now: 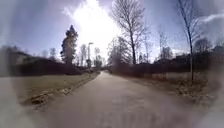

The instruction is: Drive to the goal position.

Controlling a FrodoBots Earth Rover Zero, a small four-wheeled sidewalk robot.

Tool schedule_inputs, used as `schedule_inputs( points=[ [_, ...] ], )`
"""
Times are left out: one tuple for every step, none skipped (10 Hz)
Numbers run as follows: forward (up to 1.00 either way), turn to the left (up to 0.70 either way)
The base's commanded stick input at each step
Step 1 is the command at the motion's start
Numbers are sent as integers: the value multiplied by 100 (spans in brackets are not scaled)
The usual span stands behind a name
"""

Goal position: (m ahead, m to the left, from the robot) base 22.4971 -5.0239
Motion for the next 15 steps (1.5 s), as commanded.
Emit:
schedule_inputs(
  points=[
    [100,17],
    [100,7],
    [100,24],
    [100,27],
    [100,26],
    [100,0],
    [100,0],
    [100,0],
    [100,0],
    [100,0],
    [100,0],
    [100,0],
    [100,0],
    [100,0],
    [100,0]
  ],
)
